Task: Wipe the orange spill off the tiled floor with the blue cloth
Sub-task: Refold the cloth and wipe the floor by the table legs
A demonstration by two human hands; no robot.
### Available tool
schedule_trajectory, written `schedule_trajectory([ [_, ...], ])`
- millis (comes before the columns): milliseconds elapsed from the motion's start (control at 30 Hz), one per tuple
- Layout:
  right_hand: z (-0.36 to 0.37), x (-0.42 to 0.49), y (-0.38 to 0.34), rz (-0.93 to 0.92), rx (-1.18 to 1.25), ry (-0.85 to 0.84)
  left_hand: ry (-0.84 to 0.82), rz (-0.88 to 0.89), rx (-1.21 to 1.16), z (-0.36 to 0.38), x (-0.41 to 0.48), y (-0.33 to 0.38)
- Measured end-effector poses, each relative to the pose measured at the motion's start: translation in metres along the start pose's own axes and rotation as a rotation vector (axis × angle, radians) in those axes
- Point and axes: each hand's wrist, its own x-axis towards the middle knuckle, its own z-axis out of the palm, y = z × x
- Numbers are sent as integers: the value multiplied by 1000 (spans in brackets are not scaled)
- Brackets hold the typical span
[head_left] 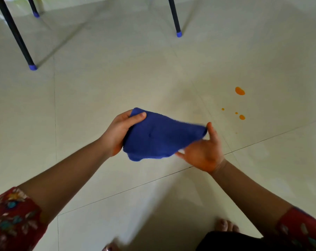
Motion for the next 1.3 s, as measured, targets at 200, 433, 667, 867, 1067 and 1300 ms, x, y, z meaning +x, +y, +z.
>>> schedule_trajectory([
  [200,14,12,-7,-54,-477,348,82,-66,113,-10,3,-8],
  [433,33,14,-4,-142,-1137,533,223,-166,148,-32,5,-19],
  [667,73,-6,-14,37,-1987,575,48,157,737,-21,-11,-27],
  [867,94,-41,-35,231,-2104,512,-139,275,748,-5,-8,-14],
  [1067,76,-53,-67,109,-2152,528,-107,356,822,12,18,5],
  [1300,-4,-69,-103,-62,-1965,431,-192,139,891,62,68,11],
])
